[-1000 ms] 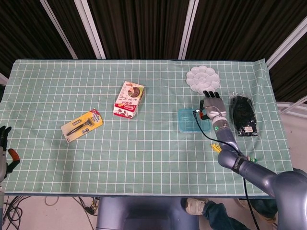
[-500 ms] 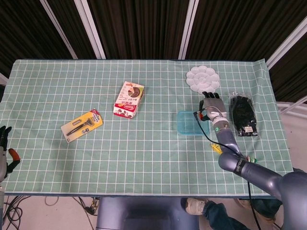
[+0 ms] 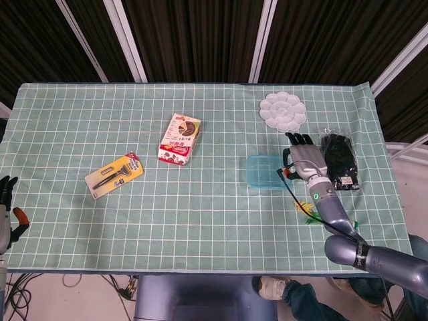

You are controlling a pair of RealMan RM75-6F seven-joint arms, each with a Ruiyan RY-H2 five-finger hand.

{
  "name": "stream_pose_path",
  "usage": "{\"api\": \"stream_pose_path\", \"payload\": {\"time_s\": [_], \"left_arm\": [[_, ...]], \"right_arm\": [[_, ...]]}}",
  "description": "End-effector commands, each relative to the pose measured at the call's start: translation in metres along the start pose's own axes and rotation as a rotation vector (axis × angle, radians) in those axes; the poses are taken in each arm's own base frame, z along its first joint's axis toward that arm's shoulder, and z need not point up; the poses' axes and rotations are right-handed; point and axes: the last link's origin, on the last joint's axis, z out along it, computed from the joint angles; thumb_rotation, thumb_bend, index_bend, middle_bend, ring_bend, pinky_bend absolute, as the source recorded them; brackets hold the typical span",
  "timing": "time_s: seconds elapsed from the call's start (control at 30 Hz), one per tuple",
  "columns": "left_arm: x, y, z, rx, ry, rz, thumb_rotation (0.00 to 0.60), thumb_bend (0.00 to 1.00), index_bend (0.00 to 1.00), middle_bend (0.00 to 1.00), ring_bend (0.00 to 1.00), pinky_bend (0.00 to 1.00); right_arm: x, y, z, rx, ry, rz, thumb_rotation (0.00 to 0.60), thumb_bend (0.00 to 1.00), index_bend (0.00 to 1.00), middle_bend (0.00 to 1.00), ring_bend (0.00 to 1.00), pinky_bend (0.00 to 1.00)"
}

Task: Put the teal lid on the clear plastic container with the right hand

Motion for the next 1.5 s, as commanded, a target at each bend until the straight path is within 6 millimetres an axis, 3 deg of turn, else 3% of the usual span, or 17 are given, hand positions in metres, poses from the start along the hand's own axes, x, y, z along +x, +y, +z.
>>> {"api": "stream_pose_path", "payload": {"time_s": [0.03, 0.33, 1.5], "left_arm": [[0.0, 0.0, 0.0, -0.001, -0.001, 0.003, 0.6, 0.79, 0.06, 0.0, 0.0, 0.0], [-0.001, 0.0, 0.0, -0.001, 0.0, 0.008, 0.6, 0.79, 0.06, 0.0, 0.0, 0.0], [-0.003, 0.0, 0.0, 0.003, -0.005, 0.016, 0.6, 0.79, 0.06, 0.0, 0.0, 0.0]], "right_arm": [[-0.008, 0.002, -0.007, 0.006, -0.019, -0.015, 0.6, 0.42, 0.6, 0.08, 0.0, 0.0], [-0.024, -0.004, -0.007, 0.023, -0.049, -0.025, 0.6, 0.42, 0.6, 0.08, 0.0, 0.0], [-0.042, 0.001, -0.01, 0.032, -0.138, -0.05, 0.6, 0.42, 0.6, 0.08, 0.0, 0.0]]}}
